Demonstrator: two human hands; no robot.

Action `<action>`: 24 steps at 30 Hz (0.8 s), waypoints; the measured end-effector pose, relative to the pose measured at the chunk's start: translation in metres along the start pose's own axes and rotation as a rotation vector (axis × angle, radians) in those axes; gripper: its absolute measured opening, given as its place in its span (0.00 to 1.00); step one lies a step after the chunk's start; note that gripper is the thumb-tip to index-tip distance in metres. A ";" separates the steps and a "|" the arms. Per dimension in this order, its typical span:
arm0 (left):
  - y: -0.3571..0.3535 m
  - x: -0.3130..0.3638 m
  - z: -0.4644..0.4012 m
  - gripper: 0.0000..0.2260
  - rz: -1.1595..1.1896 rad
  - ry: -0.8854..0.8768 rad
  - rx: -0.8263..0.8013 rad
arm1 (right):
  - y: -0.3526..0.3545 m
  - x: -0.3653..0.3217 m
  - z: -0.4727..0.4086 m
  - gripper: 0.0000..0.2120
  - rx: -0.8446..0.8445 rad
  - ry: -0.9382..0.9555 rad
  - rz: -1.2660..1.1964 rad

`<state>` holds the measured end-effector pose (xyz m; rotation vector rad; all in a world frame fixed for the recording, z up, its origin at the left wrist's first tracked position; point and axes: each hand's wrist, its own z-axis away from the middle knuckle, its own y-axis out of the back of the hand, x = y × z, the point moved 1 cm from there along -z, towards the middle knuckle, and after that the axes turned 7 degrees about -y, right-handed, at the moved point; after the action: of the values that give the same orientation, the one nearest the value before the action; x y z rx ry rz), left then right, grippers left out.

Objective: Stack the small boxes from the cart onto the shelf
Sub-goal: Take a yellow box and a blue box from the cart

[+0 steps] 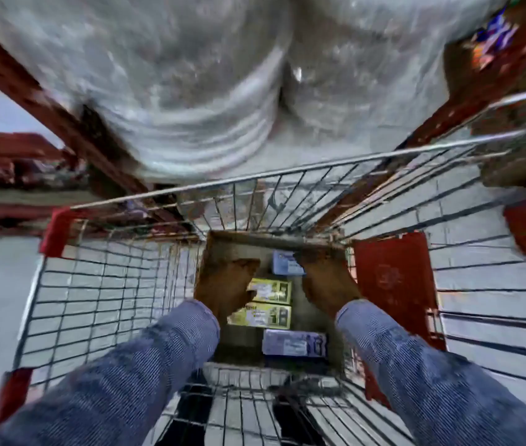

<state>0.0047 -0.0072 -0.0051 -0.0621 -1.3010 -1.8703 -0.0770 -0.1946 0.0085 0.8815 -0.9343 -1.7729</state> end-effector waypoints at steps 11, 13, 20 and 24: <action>-0.033 -0.044 -0.033 0.31 0.077 -0.038 -0.210 | -0.051 0.003 -0.036 0.26 0.083 0.108 0.235; -0.033 -0.045 -0.034 0.29 0.060 -0.067 -0.245 | -0.054 0.003 -0.039 0.26 0.066 0.092 0.204; -0.008 -0.031 -0.021 0.22 -0.135 -0.202 -0.175 | -0.053 0.008 -0.038 0.28 0.028 0.055 0.131; 0.036 -0.023 0.017 0.26 -0.144 -0.217 -0.087 | -0.009 0.001 -0.016 0.29 0.023 0.029 -0.018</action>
<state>0.0363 0.0160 0.0196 -0.2276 -1.4001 -2.0890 -0.0671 -0.1965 -0.0069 0.9307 -0.9329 -1.7630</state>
